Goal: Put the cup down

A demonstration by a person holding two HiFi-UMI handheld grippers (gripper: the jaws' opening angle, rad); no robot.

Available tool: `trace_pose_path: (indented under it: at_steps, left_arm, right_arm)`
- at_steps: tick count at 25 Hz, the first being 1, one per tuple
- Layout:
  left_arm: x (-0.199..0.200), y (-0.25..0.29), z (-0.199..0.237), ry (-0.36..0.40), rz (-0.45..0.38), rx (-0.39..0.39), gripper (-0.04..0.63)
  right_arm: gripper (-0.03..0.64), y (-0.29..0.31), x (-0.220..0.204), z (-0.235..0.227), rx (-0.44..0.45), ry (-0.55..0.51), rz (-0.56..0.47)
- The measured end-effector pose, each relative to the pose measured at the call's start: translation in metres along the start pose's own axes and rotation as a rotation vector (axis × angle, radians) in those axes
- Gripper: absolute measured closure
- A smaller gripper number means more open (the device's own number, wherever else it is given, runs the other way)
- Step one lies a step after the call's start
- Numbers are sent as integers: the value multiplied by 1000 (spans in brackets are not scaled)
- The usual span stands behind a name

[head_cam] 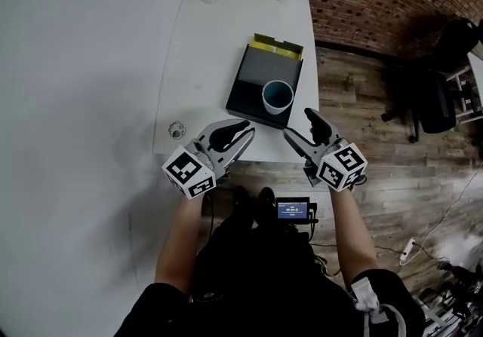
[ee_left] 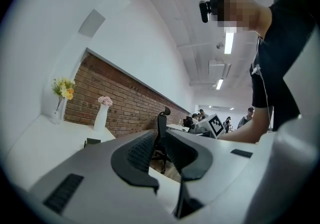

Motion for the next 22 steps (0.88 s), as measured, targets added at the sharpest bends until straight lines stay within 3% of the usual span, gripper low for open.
trace_pose_path:
  at_steps: [5,9,22]
  left_arm:
    - [-1,-6,-16,15,-1,-25,522]
    - [1,-10,-22,15,4,-22,522]
    - [-9,-16,-42,-23,-5,-49,522]
  right_arm:
    - [378,-13,2,22,-10,-32,-2]
    - [446,-17,7,35,-9,-45,6]
    - [566,-22,7,75,31,-117,52]
Point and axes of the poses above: the fingertips, and each gripper's own axes: y forward along the fingers, z to its left, x out of its top, the point moved 3 cm from there along -y, backward along the fingers, and after that the axes turned 3 degrees about z, right-handed, at the moved point
